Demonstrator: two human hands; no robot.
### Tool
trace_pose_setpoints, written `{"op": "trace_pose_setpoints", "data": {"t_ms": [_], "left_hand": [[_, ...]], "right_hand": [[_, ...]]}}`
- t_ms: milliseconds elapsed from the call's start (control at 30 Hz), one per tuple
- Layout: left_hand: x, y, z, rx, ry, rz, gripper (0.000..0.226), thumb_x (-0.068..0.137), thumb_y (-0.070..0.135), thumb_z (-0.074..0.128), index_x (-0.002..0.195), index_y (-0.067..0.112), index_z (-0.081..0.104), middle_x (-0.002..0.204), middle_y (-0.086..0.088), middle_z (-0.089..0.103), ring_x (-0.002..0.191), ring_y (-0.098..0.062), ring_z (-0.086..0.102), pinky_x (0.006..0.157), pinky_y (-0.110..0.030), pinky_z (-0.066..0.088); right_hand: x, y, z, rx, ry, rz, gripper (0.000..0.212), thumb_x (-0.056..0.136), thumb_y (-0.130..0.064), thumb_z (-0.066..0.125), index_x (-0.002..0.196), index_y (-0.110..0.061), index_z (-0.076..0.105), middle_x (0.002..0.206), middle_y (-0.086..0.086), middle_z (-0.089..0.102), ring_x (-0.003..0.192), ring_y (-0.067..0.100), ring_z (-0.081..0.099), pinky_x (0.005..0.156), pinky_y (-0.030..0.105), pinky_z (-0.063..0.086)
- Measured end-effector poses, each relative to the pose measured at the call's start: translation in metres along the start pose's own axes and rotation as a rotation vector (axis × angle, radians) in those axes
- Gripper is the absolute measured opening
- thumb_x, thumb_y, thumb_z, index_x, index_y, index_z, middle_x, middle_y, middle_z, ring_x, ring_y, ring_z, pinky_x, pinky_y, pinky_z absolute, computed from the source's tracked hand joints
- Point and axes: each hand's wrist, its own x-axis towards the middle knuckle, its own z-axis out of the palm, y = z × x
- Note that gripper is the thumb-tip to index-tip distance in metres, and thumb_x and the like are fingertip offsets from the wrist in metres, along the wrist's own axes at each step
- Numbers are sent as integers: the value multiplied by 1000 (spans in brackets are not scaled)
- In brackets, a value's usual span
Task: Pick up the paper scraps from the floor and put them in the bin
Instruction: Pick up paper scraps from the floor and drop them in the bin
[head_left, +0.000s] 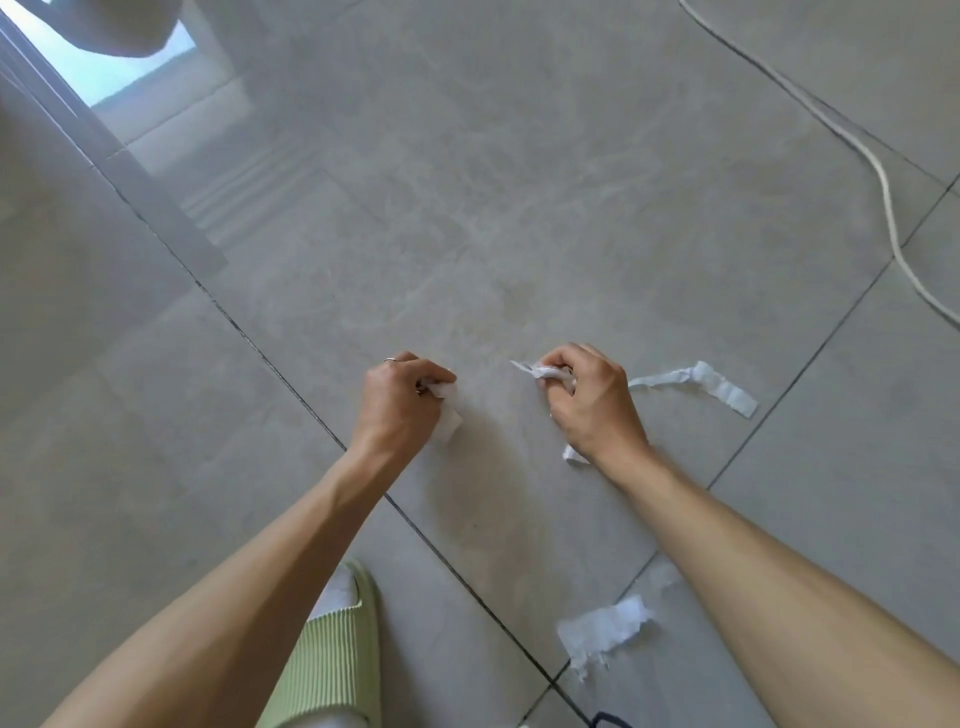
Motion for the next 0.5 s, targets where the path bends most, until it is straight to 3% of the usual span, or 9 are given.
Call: {"op": "trace_pose_setpoints", "data": {"t_ms": [100,200,267,333,400,500], "left_hand": [[-10,17,18,-33,-65,51,31,76,-12,60,84,12,78,85,0,65,73,-12,59,59,-5,38],[-17,41,49,19,-194,131,26,77,-5,67,89,16,76,86,2,62,77,-17,62,61,-7,40],[-22,55,66,81,-297,161,25,79,14,73,103,22,72,95,3,56,86,-21,61,70,-17,46],[-28,66,79,210,-424,194,56,73,34,78,125,31,58,117,0,47,103,-23,55,83,-34,51],[-33,75,86,383,-517,289,84,69,43,80,141,37,38,137,-5,33,118,-24,45,88,-42,52],[-32,83,94,547,-587,455,86,74,37,76,146,41,29,145,-8,22,124,-27,38,82,-42,54]], "right_hand": [[-13,21,-35,-14,50,62,11,83,-5,62,85,-13,69,84,1,61,76,11,54,65,8,35],[-20,50,-64,-140,83,117,16,84,-9,62,90,-15,76,86,6,62,86,23,54,73,18,33],[-21,64,-72,-216,99,163,16,84,-13,64,91,-19,77,98,8,62,100,30,50,83,23,33],[-22,74,-75,-255,56,209,15,82,-14,66,89,-20,78,128,12,53,123,34,38,103,31,32],[-23,79,-77,-252,-14,234,12,80,-18,70,87,-20,78,146,16,38,135,35,26,114,37,24],[-22,81,-77,-222,-19,234,11,81,-18,69,86,-19,78,136,13,49,126,32,39,103,22,27]]}}
